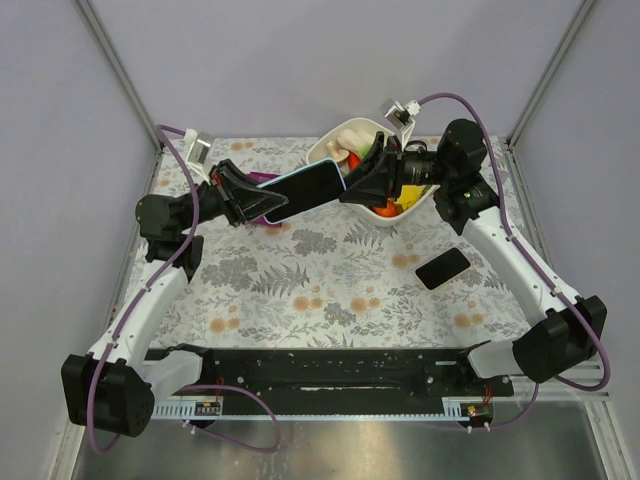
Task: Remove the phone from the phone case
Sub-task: Remove the phone case from the phone.
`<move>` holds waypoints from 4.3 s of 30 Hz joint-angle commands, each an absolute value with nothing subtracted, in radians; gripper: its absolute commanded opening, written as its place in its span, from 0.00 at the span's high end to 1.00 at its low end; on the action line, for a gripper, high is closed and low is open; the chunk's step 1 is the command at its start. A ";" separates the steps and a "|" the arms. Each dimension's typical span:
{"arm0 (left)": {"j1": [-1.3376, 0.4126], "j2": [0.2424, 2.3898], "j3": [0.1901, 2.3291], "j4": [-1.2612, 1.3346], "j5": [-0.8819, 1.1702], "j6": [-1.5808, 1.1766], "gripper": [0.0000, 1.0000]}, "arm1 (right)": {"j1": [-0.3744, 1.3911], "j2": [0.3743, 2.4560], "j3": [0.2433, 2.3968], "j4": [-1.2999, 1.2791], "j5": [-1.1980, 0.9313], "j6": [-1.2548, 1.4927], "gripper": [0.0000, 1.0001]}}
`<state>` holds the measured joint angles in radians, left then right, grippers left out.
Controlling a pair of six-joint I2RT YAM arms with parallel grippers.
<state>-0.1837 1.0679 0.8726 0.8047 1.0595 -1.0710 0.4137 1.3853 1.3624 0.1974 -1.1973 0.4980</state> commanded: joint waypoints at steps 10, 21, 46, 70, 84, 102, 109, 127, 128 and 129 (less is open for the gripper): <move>-0.189 1.032 0.845 0.969 0.986 -1.138 1.00 | 0.430 1.385 1.350 0.328 -1.230 0.566 0.87; -0.187 1.037 0.822 1.060 0.953 -1.207 1.00 | 0.430 1.381 1.333 0.356 -1.241 0.598 0.67; -0.215 1.028 0.765 1.177 0.976 -1.308 1.00 | 0.430 1.518 1.354 1.194 -1.336 1.255 0.98; -0.387 1.019 0.907 1.483 1.192 -1.505 1.00 | 0.551 1.663 1.551 1.473 -1.443 1.514 0.98; -0.400 1.043 0.986 1.589 1.143 -1.595 1.00 | 0.646 1.720 1.697 1.471 -1.546 1.531 0.98; -0.390 1.066 0.848 1.595 1.022 -1.577 1.00 | 0.664 1.773 1.730 1.468 -1.569 1.528 0.98; -0.399 1.078 0.842 1.605 0.977 -1.603 1.00 | 0.678 1.805 1.738 1.470 -1.557 1.522 0.98; -0.437 1.098 0.851 1.606 0.971 -1.609 1.00 | 0.696 1.913 1.856 1.470 -1.563 1.562 0.98; -0.436 1.098 0.848 1.606 0.974 -1.606 1.00 | 0.696 1.917 1.859 1.468 -1.563 1.568 0.98; -0.431 1.097 0.845 1.606 0.974 -1.600 1.00 | 0.696 1.919 1.868 1.468 -1.571 1.578 0.98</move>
<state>-0.3470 1.0756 0.8146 1.3914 0.8478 -1.6581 0.6117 1.7576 1.9041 1.4277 -1.4548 1.6325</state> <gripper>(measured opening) 0.204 0.186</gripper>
